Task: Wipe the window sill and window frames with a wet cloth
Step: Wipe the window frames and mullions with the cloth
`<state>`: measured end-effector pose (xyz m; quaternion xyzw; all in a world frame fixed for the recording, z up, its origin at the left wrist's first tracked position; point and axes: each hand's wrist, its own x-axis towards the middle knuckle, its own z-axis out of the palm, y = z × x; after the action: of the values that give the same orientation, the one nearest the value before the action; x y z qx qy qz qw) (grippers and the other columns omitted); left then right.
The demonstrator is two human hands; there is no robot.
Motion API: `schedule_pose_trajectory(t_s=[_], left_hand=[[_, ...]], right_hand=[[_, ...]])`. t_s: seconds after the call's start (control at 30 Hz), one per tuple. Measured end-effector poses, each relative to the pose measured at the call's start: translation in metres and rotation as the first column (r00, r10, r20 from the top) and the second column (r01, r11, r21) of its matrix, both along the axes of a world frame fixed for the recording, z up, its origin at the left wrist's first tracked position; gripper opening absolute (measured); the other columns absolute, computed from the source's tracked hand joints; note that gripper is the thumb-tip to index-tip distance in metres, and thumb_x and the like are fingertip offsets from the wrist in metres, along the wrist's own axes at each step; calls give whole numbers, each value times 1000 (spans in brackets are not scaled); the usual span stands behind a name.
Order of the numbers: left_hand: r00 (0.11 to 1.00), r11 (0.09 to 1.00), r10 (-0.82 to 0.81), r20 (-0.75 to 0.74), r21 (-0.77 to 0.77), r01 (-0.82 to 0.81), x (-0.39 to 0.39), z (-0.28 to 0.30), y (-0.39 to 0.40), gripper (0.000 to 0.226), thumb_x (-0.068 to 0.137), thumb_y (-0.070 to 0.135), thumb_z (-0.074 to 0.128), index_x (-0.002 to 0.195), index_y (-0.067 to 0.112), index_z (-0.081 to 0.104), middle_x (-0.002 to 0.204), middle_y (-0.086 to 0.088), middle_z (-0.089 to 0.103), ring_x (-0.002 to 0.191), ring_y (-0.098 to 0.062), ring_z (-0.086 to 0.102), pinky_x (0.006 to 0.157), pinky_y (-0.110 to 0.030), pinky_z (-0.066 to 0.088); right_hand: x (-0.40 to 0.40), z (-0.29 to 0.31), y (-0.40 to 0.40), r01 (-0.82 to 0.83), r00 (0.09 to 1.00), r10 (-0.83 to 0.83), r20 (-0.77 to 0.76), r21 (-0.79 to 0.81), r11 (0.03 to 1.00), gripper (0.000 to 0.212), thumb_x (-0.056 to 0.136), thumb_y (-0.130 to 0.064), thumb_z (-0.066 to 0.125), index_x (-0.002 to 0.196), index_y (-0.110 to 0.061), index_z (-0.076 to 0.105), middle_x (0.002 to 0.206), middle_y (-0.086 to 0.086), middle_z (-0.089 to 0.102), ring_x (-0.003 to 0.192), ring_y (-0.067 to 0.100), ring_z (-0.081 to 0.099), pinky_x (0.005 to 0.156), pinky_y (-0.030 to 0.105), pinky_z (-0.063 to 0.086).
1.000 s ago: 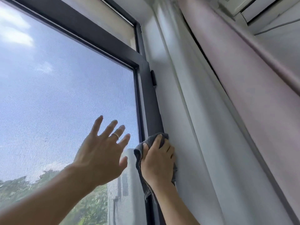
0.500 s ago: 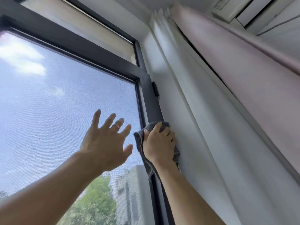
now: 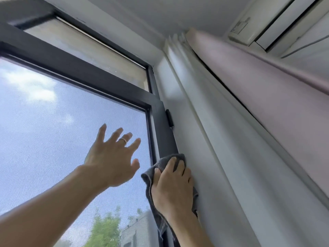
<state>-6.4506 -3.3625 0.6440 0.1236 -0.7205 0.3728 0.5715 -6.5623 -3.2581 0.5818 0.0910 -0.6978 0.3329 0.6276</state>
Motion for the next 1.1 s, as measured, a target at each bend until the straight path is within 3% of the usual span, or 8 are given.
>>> schedule_pose_trajectory(t_s=[0.1, 0.2, 0.37, 0.57, 0.73, 0.93, 1.1], left_hand=[[999, 999, 28, -38, 17, -28, -9, 9, 3, 68, 96, 61, 13, 155, 32, -4, 164, 2, 6, 151, -23, -5, 114, -62, -13], [995, 999, 43, -86, 24, -41, -13, 20, 11, 68, 95, 62, 12, 155, 31, 1, 164, 2, 8, 151, -24, -2, 112, -63, -16], [996, 999, 35, -81, 20, -34, -16, 28, 9, 67, 96, 61, 10, 155, 32, 2, 164, 2, 6, 151, -23, -4, 113, -62, -15], [995, 999, 37, -94, 17, -36, -15, 44, 4, 63, 97, 58, 8, 155, 35, 3, 164, 5, 5, 151, -21, -4, 115, -61, -12], [995, 998, 54, -89, 40, -51, -11, 55, -1, 65, 96, 61, 11, 155, 35, 2, 164, 5, 3, 151, -21, -5, 116, -59, -10], [990, 995, 89, -111, 53, -84, -12, 76, 7, 64, 97, 61, 8, 155, 34, 2, 164, 3, 3, 151, -23, -6, 116, -60, -11], [990, 995, 75, -120, 77, -66, -15, 83, 5, 65, 97, 60, 7, 155, 33, 1, 165, 2, 3, 151, -23, -4, 116, -59, -9]], right_hand=[[-3, 46, 4, -68, 997, 66, 32, 58, 996, 68, 102, -46, 20, 151, 1, 20, 153, 25, 29, 136, 39, 32, 114, 47, 29], [1, 105, 6, -82, 997, 82, 6, 36, 996, 68, 102, -45, 27, 150, 3, 20, 151, 26, 30, 135, 39, 32, 113, 48, 29], [-4, 76, 7, -68, 998, 68, 11, 54, 996, 66, 102, -46, 27, 150, -1, 23, 152, 22, 30, 135, 37, 32, 113, 46, 29], [2, 135, 7, -138, 989, 143, -48, 80, 987, 68, 102, -41, 30, 151, 4, 19, 157, 23, 23, 142, 37, 24, 116, 46, 21], [-12, 121, 10, -155, 985, 164, -55, 138, 978, 67, 103, -38, 25, 154, 1, 8, 163, 20, 8, 150, 30, 10, 123, 42, 7], [2, 194, 6, -193, 980, 198, -31, 128, 973, 65, 104, -32, 26, 154, 4, 5, 163, 21, 5, 151, 30, 6, 123, 40, 3], [-8, 186, 13, -175, 983, 181, -34, 139, 975, 74, 100, -46, 22, 155, 1, 4, 163, 22, -1, 151, 32, -1, 123, 44, -1]])
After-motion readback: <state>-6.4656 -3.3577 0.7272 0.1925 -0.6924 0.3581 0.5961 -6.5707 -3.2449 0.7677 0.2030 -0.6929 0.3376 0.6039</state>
